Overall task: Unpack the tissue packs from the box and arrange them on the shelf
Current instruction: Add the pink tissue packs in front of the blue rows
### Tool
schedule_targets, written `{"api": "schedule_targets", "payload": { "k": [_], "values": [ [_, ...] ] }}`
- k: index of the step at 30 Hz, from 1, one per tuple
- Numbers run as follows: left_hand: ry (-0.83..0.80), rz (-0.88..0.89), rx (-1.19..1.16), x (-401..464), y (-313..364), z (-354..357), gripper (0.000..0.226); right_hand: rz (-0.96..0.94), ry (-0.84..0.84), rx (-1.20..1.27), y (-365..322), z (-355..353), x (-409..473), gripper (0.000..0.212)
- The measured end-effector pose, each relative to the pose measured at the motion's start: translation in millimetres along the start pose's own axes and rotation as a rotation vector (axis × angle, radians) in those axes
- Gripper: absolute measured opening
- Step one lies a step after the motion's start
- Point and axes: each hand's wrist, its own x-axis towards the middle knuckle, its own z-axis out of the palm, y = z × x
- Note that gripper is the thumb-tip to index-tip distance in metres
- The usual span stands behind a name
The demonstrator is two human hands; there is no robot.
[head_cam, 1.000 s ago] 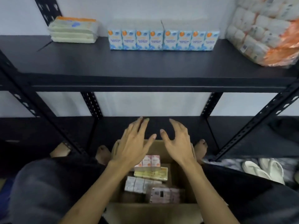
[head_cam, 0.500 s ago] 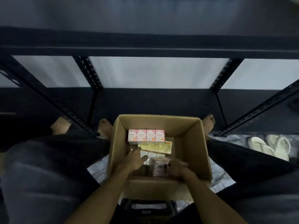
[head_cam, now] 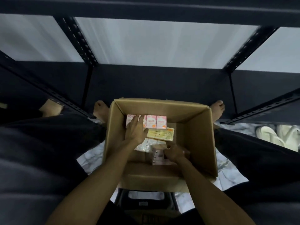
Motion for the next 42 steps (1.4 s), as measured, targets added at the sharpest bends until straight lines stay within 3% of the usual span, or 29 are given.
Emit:
{"api": "schedule_targets", "payload": {
  "k": [4, 11, 15, 21, 24, 26, 28, 31, 34, 40, 42],
  "values": [
    [-0.121, -0.015, 0.068, 20.8, -10.3, 7.0, 0.073, -0.009, -0.006, -0.091, 4.5, 1.2, 8.1, 0.033],
    [-0.075, -0.069, 0.22, 20.5, -22.3, 25.2, 0.075, 0.011, -0.017, -0.065, 15.4, 2.0, 24.1, 0.034],
    [0.013, 0.013, 0.278, 26.7, -24.0, 24.2, 0.073, -0.01, -0.028, -0.125, 19.2, 4.6, 26.5, 0.042],
    [-0.116, -0.019, 0.383, 40.4, -33.2, 11.8, 0.088, -0.02, -0.032, -0.202, 20.3, 7.2, 30.9, 0.041],
    [-0.103, -0.032, 0.43, 35.1, -33.4, 13.6, 0.079, -0.005, -0.025, -0.226, 21.4, 8.4, 33.8, 0.036],
    [-0.075, -0.024, 0.36, 27.9, -33.9, 18.9, 0.08, -0.01, -0.038, -0.312, 21.8, 10.0, 35.1, 0.041],
    [-0.082, -0.017, 0.23, 16.8, -35.1, 27.1, 0.084, -0.013, -0.066, -0.423, 25.6, 15.4, 39.2, 0.059],
    [-0.154, -0.208, -0.15, -3.3, -37.5, 40.0, 0.086, -0.034, -0.092, -0.493, 27.3, 20.4, 39.5, 0.08],
    [-0.182, -0.29, -0.276, -14.4, -41.6, 46.4, 0.086, -0.102, -0.102, -0.571, 29.6, 17.8, 39.5, 0.07],
    [-0.273, -0.214, -0.32, -7.8, -48.4, 33.4, 0.093, -0.166, -0.126, -0.714, 28.1, 9.4, 40.3, 0.065],
    [-0.315, -0.19, -0.273, -7.0, -51.4, 32.4, 0.085, -0.184, -0.145, -0.715, 28.4, 6.8, 43.2, 0.066]
  ]
}}
